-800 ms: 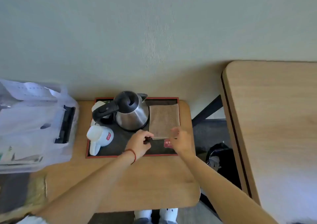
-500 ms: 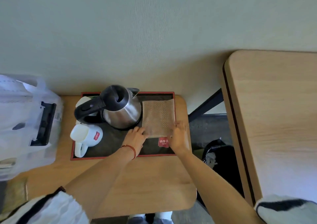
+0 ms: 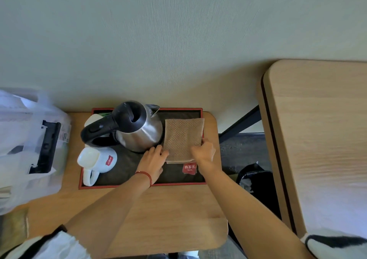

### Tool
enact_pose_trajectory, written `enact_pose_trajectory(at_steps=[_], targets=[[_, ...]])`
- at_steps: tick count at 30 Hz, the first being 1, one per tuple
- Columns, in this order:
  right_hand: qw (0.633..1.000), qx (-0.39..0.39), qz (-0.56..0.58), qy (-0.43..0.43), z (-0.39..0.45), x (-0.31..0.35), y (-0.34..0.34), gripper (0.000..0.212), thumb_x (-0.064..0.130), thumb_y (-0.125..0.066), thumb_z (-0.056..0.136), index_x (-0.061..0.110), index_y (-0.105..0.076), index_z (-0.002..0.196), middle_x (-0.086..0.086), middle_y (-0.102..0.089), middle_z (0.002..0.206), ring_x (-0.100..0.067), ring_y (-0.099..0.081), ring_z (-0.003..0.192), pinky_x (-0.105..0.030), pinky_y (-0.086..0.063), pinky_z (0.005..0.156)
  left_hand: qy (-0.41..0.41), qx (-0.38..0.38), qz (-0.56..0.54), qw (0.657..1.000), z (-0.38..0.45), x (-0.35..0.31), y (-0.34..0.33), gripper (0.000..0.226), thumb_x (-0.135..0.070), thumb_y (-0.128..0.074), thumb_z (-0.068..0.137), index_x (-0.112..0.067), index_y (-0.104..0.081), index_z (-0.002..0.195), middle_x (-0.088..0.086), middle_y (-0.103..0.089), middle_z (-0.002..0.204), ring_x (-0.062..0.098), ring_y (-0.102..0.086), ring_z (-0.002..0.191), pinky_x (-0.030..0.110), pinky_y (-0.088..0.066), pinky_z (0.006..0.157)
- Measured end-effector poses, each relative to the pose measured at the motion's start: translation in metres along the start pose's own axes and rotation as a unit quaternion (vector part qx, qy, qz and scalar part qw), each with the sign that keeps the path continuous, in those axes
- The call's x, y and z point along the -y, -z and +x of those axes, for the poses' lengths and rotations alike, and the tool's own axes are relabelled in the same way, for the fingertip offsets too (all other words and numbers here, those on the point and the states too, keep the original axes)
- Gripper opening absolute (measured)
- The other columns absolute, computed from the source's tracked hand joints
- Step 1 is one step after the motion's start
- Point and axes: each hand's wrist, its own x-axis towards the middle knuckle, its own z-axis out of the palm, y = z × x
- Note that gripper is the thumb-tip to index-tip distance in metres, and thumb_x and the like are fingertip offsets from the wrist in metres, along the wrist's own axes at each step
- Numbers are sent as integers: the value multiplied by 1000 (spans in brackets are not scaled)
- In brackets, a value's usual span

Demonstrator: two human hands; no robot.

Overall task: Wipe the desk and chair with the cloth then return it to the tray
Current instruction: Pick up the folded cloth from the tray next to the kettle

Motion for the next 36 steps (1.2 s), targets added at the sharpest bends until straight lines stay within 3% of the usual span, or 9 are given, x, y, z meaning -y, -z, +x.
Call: enact_pose_trajectory(at_steps=[2, 6, 11, 15, 17, 20, 25, 31, 36], targets=[[999, 5, 52, 6, -4, 7, 3, 19, 3, -54, 82, 19, -60, 74, 8, -56, 71, -9, -50, 66, -20, -41, 57, 15, 1, -19, 1000, -3, 0, 2, 47, -11, -56, 85, -16, -40, 129, 7, -41, 129, 23, -45, 115, 34, -43, 96], [988, 25, 61, 139, -20, 21, 26, 23, 5, -54, 86, 25, -65, 87, 20, -59, 78, 10, -56, 72, -5, -44, 58, 40, -2, -213, 976, -10, -4, 18, 53, -6, -56, 85, -15, -39, 135, 7, -38, 135, 24, -50, 117, 37, -45, 98], [968, 91, 38, 233, -47, 49, 66, 28, 2, -49, 90, 21, -70, 91, 18, -63, 83, 14, -56, 78, -14, -46, 65, 46, -218, -519, 825, -14, -8, 95, 51, -17, -63, 86, -18, -43, 133, -4, -47, 132, 6, -47, 117, 26, -41, 100], [950, 151, 123, 246, -74, 72, 98, 32, 1, -43, 91, 14, -72, 89, 13, -68, 80, 3, -60, 75, -16, -49, 62, 12, 35, -691, 722, -14, -2, 158, 71, -28, -74, 74, -25, -38, 136, -17, -52, 129, 1, -48, 120, 19, -37, 94], [944, 163, 177, 224, -88, 80, 112, 32, 7, -42, 89, 16, -73, 88, 8, -69, 82, -7, -62, 78, -18, -50, 61, -15, 114, -655, 747, -20, -2, 172, 47, -21, -73, 73, -23, -57, 117, -10, -66, 115, 9, -58, 112, 18, -44, 84], [953, 141, 180, 199, -100, 84, 130, 33, 2, -37, 94, 20, -64, 99, -1, -63, 85, -16, -56, 75, -27, -45, 61, -10, 97, -619, 779, -40, -3, 187, 24, -23, -70, 78, -22, -65, 102, -8, -73, 100, 10, -66, 100, 14, -51, 74], [968, 116, 151, 164, -121, 87, 157, 20, 1, -41, 96, 21, -38, 95, -15, -48, 83, -26, -43, 71, -41, -36, 65, -18, 47, -605, 795, -69, -8, 226, 38, -31, -64, 81, -17, -58, 115, -4, -67, 110, 7, -64, 100, 17, -49, 80], [910, 238, 321, 105, -198, 112, 233, 19, 24, -70, 81, 18, -57, 94, -7, -69, 92, -17, -64, 84, -27, -49, 79, -8, 20, -732, 681, -123, -51, 294, 50, -40, -71, 67, -23, -56, 112, 1, -68, 114, 12, -66, 100, 26, -49, 78], [935, 120, 268, 198, -270, 137, 303, 23, 7, -78, 75, 20, -66, 89, -6, -63, 91, -14, -62, 75, -24, -50, 58, -37, -1, -760, 649, -169, -113, 361, 56, -31, -72, 68, -20, -45, 117, 15, -62, 115, 19, -64, 97, 29, -50, 72]])
